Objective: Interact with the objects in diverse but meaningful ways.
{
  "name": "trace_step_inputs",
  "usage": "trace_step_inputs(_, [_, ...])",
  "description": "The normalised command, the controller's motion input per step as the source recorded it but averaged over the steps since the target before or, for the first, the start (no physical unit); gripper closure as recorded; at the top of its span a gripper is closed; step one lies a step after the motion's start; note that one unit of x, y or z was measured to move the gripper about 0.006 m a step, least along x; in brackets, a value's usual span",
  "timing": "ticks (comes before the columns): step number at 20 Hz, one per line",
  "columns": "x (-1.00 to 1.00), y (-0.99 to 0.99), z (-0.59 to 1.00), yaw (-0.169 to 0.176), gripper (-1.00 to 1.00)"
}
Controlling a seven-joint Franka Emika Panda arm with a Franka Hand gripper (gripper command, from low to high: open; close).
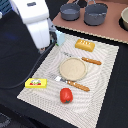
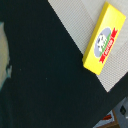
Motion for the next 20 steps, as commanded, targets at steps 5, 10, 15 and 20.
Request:
trace_step_inputs(5, [0.42, -0.64, -0.07, -0.075, -1.0])
trace_step_inputs(10, [0.58, -0.48, -0.1, -0.117, -1.0])
trace_step_inputs(15, [0.53, -0.39, -0.21, -0.107, -1.0])
trace_step_inputs(20, [0.32, -0.32, -0.37, -0.066, -1.0])
